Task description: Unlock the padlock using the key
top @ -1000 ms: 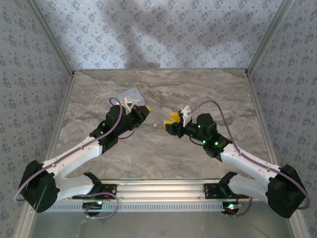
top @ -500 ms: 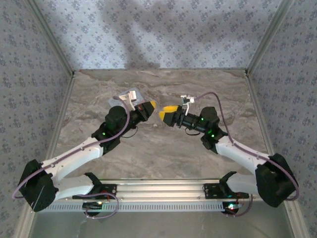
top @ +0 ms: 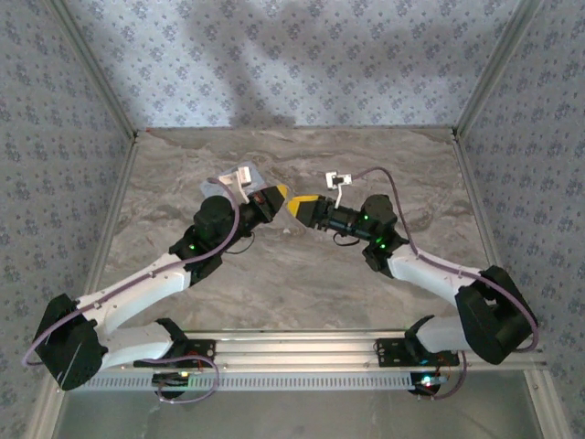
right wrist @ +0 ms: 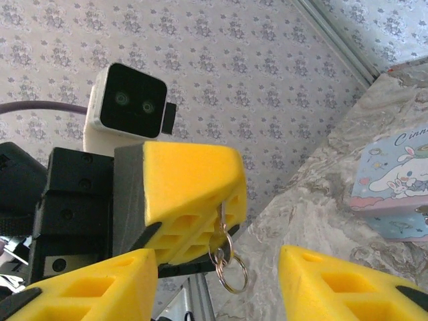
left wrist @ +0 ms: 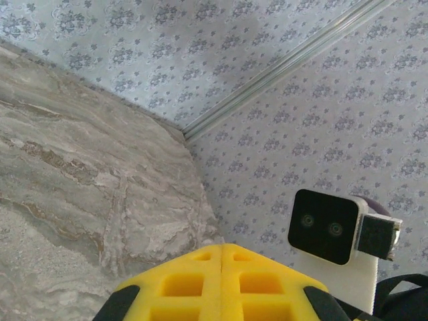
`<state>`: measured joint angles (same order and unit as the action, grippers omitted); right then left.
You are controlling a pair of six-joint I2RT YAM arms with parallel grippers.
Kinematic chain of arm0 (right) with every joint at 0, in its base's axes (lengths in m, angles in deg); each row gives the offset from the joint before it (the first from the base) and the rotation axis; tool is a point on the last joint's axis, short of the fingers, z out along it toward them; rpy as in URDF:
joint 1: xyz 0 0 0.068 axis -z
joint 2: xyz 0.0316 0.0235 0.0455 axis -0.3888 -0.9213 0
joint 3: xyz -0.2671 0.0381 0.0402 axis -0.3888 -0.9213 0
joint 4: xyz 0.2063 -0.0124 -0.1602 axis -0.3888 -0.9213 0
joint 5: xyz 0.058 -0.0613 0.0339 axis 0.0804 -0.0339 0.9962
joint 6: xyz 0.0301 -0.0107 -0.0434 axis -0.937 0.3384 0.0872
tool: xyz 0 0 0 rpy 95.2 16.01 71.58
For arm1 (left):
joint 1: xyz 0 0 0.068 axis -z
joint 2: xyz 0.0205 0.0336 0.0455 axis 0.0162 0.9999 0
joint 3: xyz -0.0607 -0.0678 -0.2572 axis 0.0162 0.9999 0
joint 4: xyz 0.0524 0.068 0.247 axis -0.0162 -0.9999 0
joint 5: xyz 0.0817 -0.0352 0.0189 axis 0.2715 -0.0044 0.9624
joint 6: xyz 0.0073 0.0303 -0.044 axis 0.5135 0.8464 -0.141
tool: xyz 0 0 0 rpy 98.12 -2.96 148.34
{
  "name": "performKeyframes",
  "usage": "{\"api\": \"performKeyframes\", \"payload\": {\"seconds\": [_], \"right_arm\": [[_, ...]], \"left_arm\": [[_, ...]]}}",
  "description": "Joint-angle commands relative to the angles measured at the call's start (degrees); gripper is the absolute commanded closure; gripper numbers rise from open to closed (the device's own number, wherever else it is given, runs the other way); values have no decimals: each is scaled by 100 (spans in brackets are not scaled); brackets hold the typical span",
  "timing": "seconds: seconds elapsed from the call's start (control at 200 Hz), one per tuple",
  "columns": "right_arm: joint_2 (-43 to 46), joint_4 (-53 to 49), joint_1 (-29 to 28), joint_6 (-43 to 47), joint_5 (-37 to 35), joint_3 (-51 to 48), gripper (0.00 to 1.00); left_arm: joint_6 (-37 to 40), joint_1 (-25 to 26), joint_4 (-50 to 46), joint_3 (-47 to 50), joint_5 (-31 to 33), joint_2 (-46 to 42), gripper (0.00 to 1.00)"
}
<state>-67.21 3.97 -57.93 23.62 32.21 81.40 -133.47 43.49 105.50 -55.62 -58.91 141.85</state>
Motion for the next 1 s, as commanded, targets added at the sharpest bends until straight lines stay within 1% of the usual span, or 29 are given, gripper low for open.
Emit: {"api": "performKeyframes", "payload": {"seconds": [0.0, 0.3, 0.739, 0.879, 0.994], "right_arm": [[-113, 253, -70, -171, 55, 185, 49], [-252, 380, -156, -334, -106, 196, 60], [-337, 542, -142, -536, -235, 287, 65], [-401, 590, -138, -590, -235, 305, 67], [-428, 590, -147, -604, -226, 304, 73]], "left_arm": [[26, 40, 307, -80, 128, -137, 100], [-36, 40, 359, -52, 135, -118, 100], [-98, 44, 408, -8, 120, -84, 100], [-124, 44, 415, -8, 116, -82, 100], [-125, 40, 422, -15, 127, -83, 100]]}}
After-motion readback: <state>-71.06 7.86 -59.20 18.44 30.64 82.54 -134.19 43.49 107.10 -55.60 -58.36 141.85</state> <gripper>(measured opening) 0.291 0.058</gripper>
